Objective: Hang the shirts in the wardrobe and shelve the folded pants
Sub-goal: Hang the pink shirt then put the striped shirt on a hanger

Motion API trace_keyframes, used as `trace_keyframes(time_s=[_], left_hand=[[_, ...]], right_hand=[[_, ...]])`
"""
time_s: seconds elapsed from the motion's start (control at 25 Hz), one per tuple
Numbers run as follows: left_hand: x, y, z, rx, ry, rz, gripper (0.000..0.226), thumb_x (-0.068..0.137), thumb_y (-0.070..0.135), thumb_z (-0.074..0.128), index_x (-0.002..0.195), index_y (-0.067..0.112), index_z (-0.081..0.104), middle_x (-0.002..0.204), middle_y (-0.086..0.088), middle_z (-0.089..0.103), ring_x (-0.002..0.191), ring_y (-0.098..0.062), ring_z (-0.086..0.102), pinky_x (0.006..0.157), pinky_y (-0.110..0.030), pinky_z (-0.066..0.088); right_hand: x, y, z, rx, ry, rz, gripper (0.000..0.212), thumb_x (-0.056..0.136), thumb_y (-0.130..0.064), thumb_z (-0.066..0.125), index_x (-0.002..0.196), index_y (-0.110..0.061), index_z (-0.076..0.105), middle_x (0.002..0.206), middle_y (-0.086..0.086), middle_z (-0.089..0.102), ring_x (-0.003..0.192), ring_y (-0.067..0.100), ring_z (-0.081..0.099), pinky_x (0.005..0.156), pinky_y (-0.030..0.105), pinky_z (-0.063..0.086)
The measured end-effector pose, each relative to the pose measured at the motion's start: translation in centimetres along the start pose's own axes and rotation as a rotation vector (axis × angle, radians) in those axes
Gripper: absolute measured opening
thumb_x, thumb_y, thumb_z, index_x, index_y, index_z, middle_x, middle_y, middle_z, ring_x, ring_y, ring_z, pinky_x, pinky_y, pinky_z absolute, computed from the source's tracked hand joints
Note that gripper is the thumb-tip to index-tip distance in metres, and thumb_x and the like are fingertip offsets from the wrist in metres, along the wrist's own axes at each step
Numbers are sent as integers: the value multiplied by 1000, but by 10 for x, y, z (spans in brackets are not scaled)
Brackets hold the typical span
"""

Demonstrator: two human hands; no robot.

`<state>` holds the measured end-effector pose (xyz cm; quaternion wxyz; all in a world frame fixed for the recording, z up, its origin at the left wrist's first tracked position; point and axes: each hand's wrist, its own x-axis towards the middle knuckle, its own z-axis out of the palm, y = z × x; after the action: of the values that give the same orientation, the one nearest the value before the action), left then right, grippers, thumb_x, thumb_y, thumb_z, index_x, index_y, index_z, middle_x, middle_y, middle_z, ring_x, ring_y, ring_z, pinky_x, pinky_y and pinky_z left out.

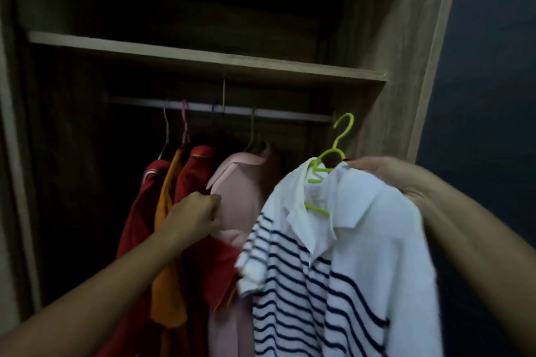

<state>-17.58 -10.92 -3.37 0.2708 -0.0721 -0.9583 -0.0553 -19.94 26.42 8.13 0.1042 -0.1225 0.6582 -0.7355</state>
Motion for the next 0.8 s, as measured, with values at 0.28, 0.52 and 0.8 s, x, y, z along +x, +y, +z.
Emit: trace_keyframes(time_s=[0.28, 0.52, 0.8], left_hand=[[-14, 9, -22, -286, 7, 126, 24, 53, 15, 55, 75, 13, 47, 70, 5, 47, 66, -18, 47, 59, -29, 37], [-24, 19, -29, -463, -77, 119, 43, 54, 7, 58, 83, 36, 47, 88, 4, 57, 81, -8, 52, 74, -27, 42], [-24, 28, -14, -513, -79, 77, 42, 57, 7, 58, 97, 18, 58, 98, 5, 60, 91, -9, 55, 81, -26, 44]], right_hand=[[100, -1, 72, -357, 200, -188, 21, 79, 2, 54, 99, 9, 56, 89, 26, 61, 74, 32, 65, 65, 33, 52], [150, 30, 66, -666, 249, -163, 27, 87, -8, 53, 110, 5, 50, 99, 20, 53, 87, 29, 53, 67, 32, 42], [169, 48, 50, -916, 279, -237, 33, 87, -11, 58, 116, 6, 54, 118, 26, 58, 108, 40, 55, 80, 35, 42]])
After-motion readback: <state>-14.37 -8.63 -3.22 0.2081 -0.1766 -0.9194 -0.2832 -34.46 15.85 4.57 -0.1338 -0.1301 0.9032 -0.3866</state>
